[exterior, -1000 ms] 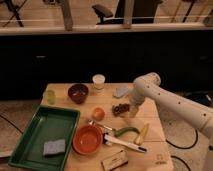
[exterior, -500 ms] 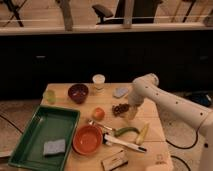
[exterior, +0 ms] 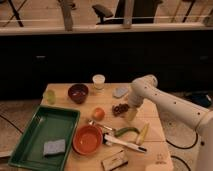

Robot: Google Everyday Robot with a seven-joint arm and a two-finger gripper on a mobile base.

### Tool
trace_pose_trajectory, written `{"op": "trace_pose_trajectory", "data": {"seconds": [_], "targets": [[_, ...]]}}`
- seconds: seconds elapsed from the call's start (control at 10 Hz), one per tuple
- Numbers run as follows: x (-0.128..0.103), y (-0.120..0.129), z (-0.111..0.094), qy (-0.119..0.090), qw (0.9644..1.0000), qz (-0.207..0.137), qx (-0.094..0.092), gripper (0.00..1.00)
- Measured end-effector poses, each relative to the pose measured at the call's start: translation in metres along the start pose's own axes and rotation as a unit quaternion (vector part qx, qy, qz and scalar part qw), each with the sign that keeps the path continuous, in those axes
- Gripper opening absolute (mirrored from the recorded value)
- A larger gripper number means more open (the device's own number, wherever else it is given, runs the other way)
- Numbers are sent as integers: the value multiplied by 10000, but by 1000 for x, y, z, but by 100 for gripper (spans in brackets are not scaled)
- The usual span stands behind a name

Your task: Place grapes in red bowl

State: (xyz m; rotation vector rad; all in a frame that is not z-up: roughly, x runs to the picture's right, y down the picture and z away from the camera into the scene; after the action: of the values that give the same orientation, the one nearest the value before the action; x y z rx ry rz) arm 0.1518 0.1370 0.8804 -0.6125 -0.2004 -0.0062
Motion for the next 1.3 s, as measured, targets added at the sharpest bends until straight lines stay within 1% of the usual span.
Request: {"op": "trace_pose_trajectory", "data": {"seconds": [0.2,0.3,0.4,0.6,0.8,0.9,1.0,1.2,1.3], "targets": [[0,2,5,8,10000,16,-63,80],[0,2,7,18,10000,21,-90,77],[0,3,7,39,9999,23,-118,69],[-1,4,9,67,9998,34,-170,62],[1,6,11,106,9996,84,-234,43],[2,6,11,114,9996,92,-254,40],[2,8,13,126,9995,93,-273,33],[3,8,13,134,9995,103,-276,13],[3,9,10,136,9996,88,-248,3]]}}
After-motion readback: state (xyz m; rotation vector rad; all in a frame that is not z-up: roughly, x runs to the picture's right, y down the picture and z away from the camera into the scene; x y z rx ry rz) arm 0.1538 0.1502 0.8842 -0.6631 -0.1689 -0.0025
